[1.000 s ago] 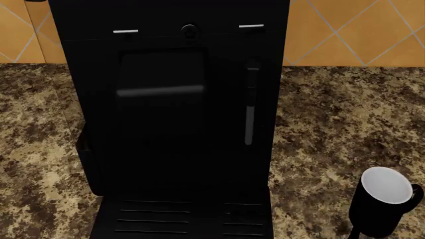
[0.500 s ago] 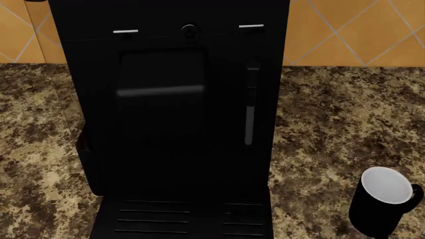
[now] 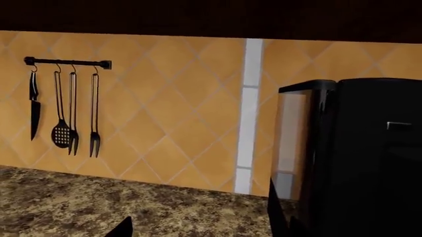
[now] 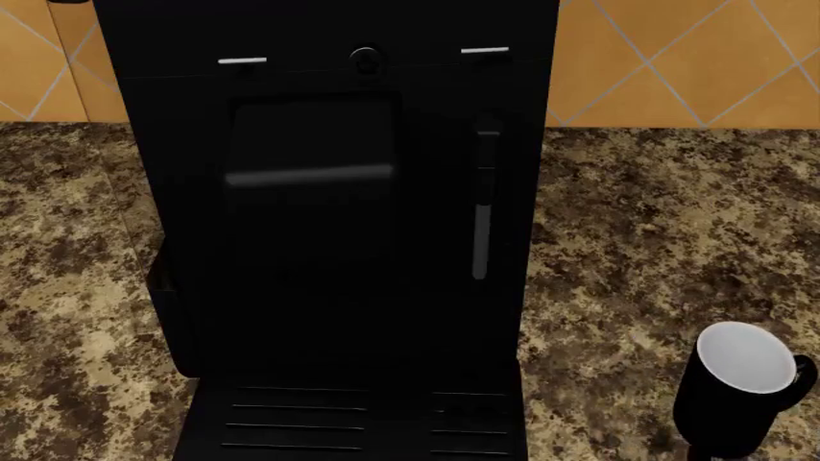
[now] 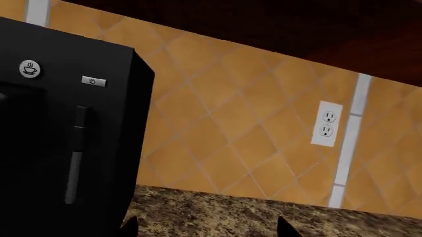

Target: Pick the mug from under the coffee machine dispenser and place it on the counter.

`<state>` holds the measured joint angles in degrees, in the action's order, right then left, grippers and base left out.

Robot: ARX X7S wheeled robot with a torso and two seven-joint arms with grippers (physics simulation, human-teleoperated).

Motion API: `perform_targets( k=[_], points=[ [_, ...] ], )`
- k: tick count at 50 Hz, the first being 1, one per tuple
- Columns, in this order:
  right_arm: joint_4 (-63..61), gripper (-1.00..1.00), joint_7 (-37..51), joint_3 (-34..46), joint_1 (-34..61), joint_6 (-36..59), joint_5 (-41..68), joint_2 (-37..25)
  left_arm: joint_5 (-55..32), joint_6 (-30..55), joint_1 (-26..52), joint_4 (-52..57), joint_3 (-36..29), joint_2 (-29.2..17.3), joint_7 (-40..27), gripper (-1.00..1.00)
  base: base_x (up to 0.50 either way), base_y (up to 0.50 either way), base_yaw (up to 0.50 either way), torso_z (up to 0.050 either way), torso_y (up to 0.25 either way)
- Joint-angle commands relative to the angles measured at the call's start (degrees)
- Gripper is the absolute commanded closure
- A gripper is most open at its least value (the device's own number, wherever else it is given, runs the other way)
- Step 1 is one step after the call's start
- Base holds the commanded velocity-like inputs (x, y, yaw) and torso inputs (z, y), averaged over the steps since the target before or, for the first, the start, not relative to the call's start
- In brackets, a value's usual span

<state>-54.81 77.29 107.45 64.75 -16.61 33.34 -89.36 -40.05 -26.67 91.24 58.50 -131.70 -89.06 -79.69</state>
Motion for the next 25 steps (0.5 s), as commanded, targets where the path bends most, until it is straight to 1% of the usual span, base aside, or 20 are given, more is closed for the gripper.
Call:
perform_targets(
  k=[1, 11, 14, 19, 25],
  points=[
    [-5.16, -1.0, 2.98, 1.12, -1.33, 2.42, -6.33, -0.64, 3.99, 0.99, -1.29, 1.1, -1.07, -0.93, -0.51, -1.0, 0.0, 0.0, 0.0, 0.0, 0.0],
    [-5.18, -1.0, 3.63, 2.87, -3.14, 1.76, -11.96, -0.64, 6.21, -1.68, -2.93, 1.42, -2.48, -0.93, 0.54, -1.0, 0.0, 0.0, 0.0, 0.0, 0.0],
    [-5.18, -1.0, 3.29, 2.98, -3.26, 1.25, -12.74, -0.64, 9.3, -2.45, -4.36, 1.48, -3.87, -0.93, 0.04, -1.0, 0.0, 0.0, 0.0, 0.0, 0.0],
    [-5.18, -1.0, 3.44, 3.29, -3.59, 1.45, -14.27, -0.64, 7.42, -2.38, -4.04, 1.46, -3.45, -0.93, 0.88, -1.0, 0.0, 0.0, 0.0, 0.0, 0.0],
    [-5.18, -1.0, 3.59, 4.52, -4.85, 1.03, -18.01, -0.64, 9.61, -3.24, -4.94, 1.48, -4.25, -0.93, 0.9, -1.0, 0.0, 0.0, 0.0, 0.0, 0.0]
  ],
)
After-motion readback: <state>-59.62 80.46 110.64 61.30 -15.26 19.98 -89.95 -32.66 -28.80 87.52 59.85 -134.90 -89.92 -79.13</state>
